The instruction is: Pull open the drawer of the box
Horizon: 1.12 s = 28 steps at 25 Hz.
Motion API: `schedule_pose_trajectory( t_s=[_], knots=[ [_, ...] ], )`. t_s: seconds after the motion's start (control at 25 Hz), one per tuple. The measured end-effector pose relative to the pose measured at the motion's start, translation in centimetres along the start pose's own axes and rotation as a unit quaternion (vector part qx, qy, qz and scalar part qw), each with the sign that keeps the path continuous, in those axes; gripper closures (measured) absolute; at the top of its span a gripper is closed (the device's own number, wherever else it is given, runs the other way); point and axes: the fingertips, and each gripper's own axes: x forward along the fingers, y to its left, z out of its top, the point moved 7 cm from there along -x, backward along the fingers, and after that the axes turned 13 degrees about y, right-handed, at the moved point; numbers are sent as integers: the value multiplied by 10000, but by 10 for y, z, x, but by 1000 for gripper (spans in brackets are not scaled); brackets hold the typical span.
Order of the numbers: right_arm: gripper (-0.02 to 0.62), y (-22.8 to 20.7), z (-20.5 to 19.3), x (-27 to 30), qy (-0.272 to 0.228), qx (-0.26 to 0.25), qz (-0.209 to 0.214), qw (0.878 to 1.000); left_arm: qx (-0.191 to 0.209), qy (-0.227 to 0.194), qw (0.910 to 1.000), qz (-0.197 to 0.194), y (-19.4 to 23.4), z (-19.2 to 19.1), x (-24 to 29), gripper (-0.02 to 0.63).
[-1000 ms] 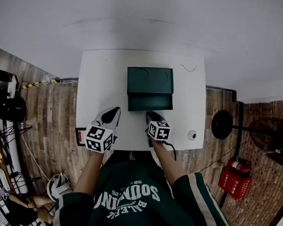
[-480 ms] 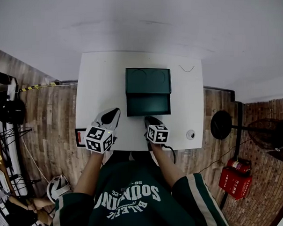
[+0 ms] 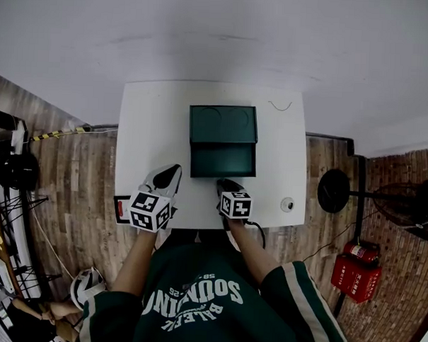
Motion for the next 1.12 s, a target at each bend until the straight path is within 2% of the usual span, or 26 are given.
schedule_pose_trajectory(
  t_s=[0.24, 0.32, 0.52, 0.68, 0.88, 1.12],
  knots=[
    [529, 3, -13, -13, 130, -139, 130, 9997, 73, -65, 10000, 16, 3, 8, -1, 552],
    [529, 5, -10, -25, -35, -264, 150, 9995, 132, -128, 9998, 26, 5, 16, -2, 552],
    [594, 12, 28, -61, -779, -719, 39, 9944, 310, -308, 9990, 34, 8, 40, -1, 552],
    [594, 30, 73, -95, -1547, -1304, -3, 9793, 439, -487, 9978, 60, 9, 60, -3, 552],
    [594, 50, 128, -144, -2553, -1699, -25, 9518, 636, -776, 9949, 135, 9, 90, -11, 554],
    [594, 66, 166, -193, -3270, -1962, -14, 9244, 779, -1094, 9907, 233, 9, 116, -23, 552]
  ],
)
